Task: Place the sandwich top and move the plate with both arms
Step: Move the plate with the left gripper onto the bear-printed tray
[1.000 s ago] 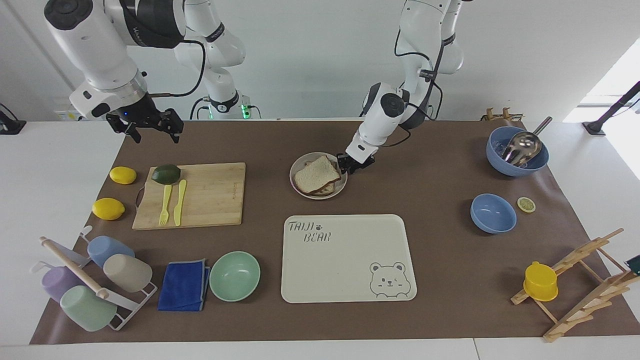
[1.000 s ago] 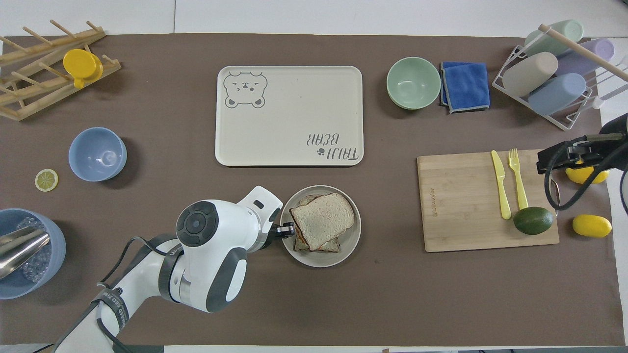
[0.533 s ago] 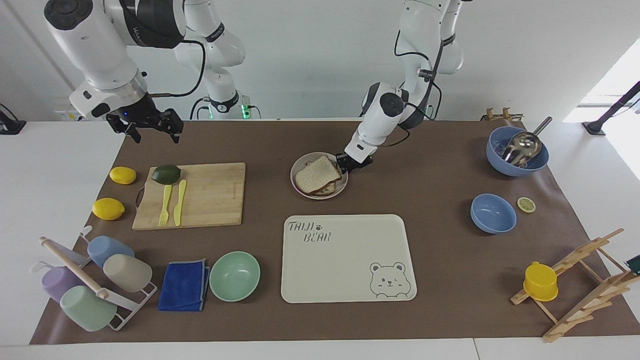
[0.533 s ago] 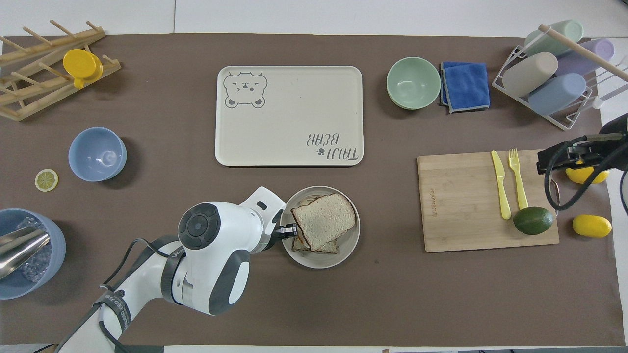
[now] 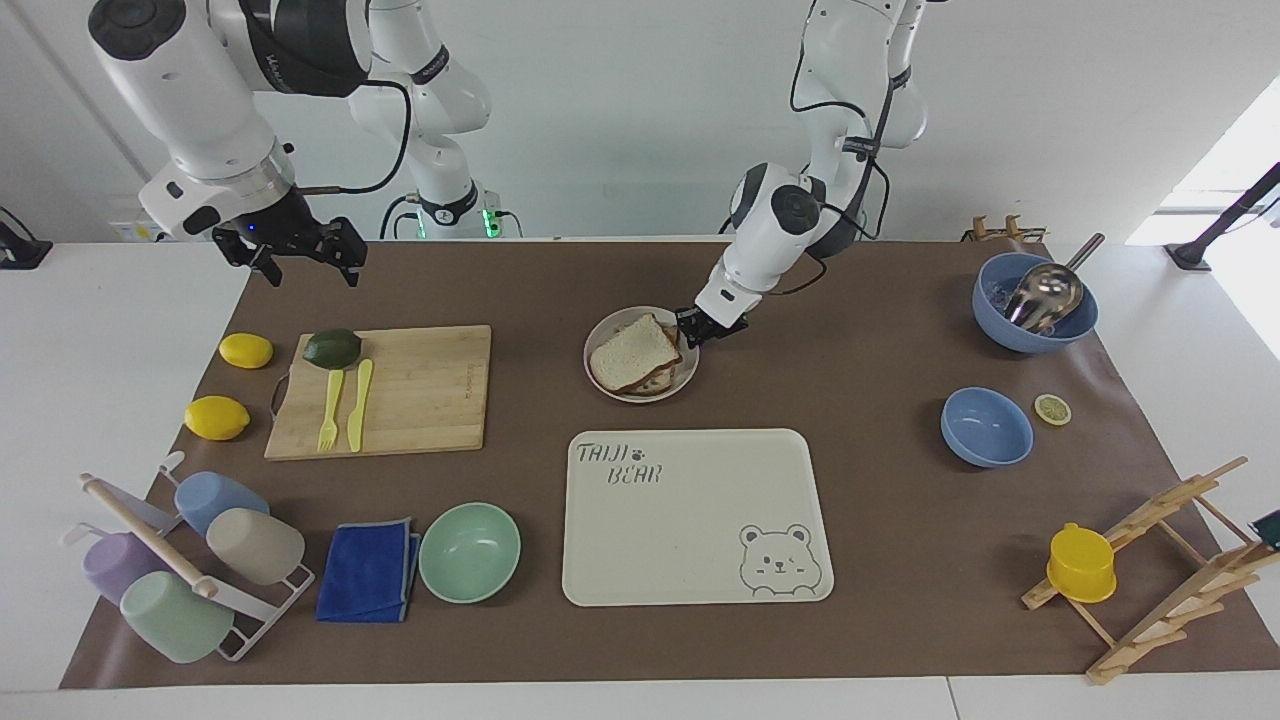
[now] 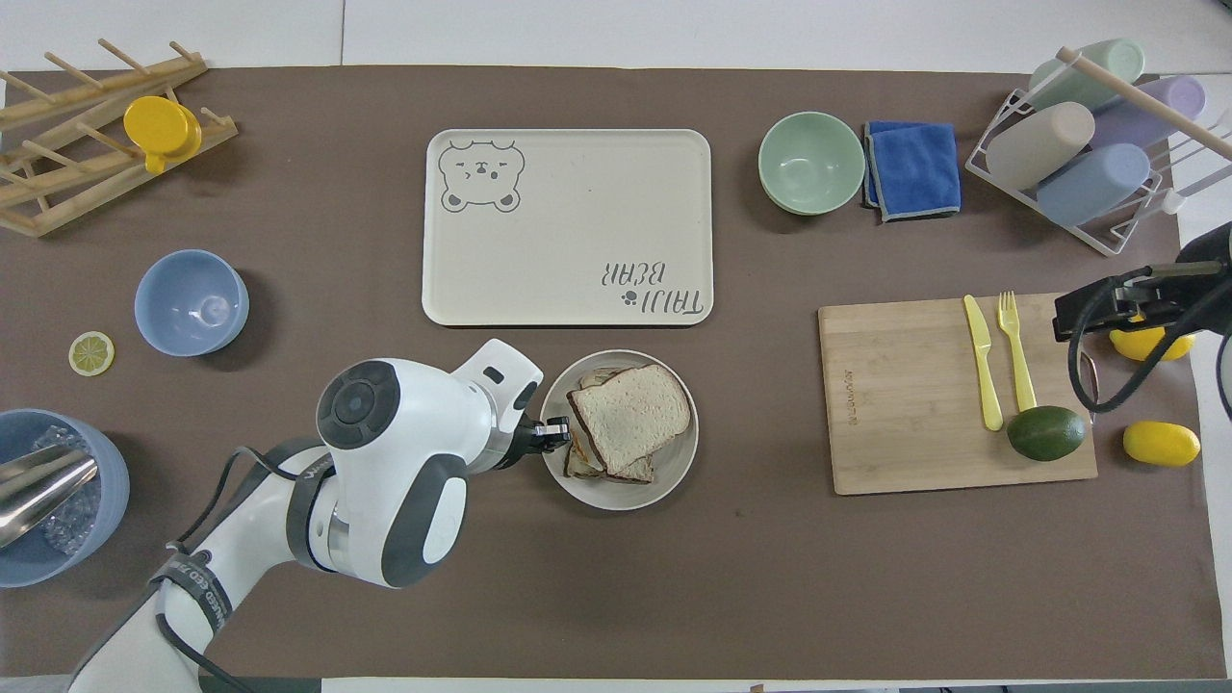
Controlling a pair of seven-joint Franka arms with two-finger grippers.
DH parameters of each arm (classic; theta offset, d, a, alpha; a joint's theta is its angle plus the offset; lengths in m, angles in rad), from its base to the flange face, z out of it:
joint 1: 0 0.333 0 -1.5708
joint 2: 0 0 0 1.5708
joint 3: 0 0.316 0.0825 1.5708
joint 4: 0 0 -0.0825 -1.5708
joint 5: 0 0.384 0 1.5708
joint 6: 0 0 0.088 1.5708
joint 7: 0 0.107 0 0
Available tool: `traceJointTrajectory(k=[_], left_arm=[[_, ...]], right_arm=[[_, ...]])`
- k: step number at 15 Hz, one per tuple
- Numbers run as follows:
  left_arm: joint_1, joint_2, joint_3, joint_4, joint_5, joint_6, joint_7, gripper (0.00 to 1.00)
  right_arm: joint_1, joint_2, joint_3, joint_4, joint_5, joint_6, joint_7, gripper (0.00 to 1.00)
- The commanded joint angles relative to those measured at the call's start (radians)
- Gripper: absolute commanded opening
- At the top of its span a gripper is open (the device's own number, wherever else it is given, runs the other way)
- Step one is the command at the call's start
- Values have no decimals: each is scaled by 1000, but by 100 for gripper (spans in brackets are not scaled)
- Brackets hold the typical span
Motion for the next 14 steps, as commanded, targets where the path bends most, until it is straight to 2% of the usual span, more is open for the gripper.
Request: traceJointTrajectory(k=[1,4,8,9,12,14], left_arm=[[107,62,5,203,-15,-185,68,0],[171,144,6,340,-5,-207,84,0],[233,377,6,651,3,-297,100,0],[244,419,6,699,3,-299,102,0],[264,468,8,710,5,-255,154,0],[277,471,6,708,5,-230,195,0]], right_arm=[[-16,-10,6,-1,22,-14,-26,100],[-16,-10,6,-1,22,-14,-28,100],[-16,-10,6,-1,22,-14,-28,100],[-16,-10,6,-1,22,-14,-26,100],[-16,-10,6,-1,22,-14,-28,100],[-16,-10,6,-1,22,-14,-28,100]])
